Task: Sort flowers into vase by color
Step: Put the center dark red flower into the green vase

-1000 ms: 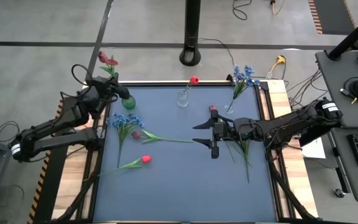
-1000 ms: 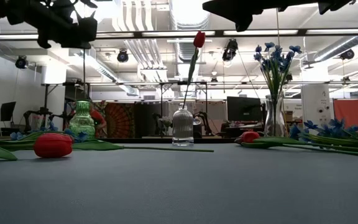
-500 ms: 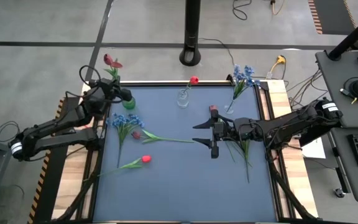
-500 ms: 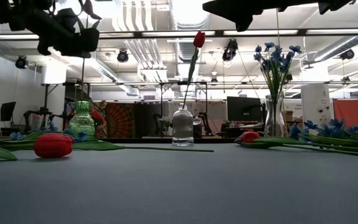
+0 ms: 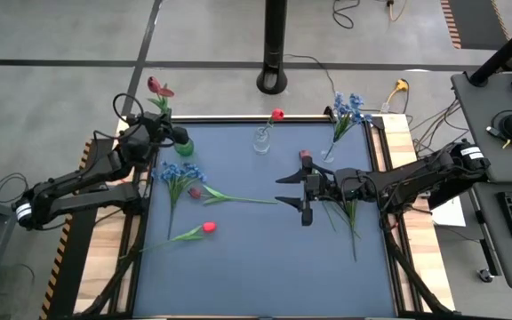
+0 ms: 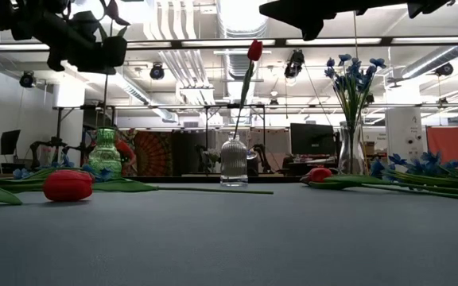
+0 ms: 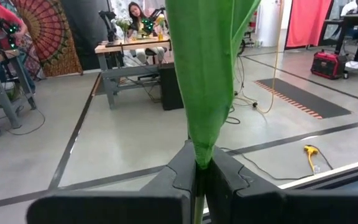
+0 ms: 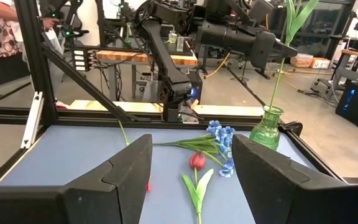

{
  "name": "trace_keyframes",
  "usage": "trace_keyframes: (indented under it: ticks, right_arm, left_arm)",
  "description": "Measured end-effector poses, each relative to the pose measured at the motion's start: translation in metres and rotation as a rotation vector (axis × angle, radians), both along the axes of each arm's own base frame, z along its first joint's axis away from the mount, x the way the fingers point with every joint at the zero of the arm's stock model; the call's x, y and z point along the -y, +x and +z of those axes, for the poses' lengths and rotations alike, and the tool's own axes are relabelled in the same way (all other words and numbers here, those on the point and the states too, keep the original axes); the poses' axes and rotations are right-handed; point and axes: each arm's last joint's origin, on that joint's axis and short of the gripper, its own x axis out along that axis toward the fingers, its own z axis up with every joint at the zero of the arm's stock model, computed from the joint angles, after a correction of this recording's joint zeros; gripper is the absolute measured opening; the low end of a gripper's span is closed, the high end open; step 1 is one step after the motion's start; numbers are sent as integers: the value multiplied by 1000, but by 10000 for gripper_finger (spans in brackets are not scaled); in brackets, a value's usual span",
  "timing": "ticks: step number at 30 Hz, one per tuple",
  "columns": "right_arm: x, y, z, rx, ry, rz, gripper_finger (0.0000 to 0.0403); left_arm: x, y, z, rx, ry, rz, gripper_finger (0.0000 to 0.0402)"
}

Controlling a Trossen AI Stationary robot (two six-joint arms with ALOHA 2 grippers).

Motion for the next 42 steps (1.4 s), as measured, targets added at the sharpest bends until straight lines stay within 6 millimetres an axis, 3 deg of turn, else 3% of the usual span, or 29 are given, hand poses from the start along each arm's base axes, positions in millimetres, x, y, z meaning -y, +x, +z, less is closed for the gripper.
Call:
trace_keyframes:
  ticks: [8, 17, 25, 32, 42]
  right_arm:
    - [0, 0, 0, 0, 0, 0, 215]
    - [0, 0, 0, 0, 0, 0, 215]
    - [0, 0, 0, -1, 2, -3, 215]
    - [0, 0, 0, -1, 2, -4, 215]
    - [0, 0, 0, 0, 2, -4, 215]
  left_arm:
    - [0, 0, -3, 37, -36, 0, 71]
    - [2, -1, -9, 26, -117, -31, 177]
    - [7, -6, 8, -47, -189, -55, 259]
    - [15, -16, 33, -101, -294, -96, 288]
    - [29, -31, 66, -76, -445, -220, 293]
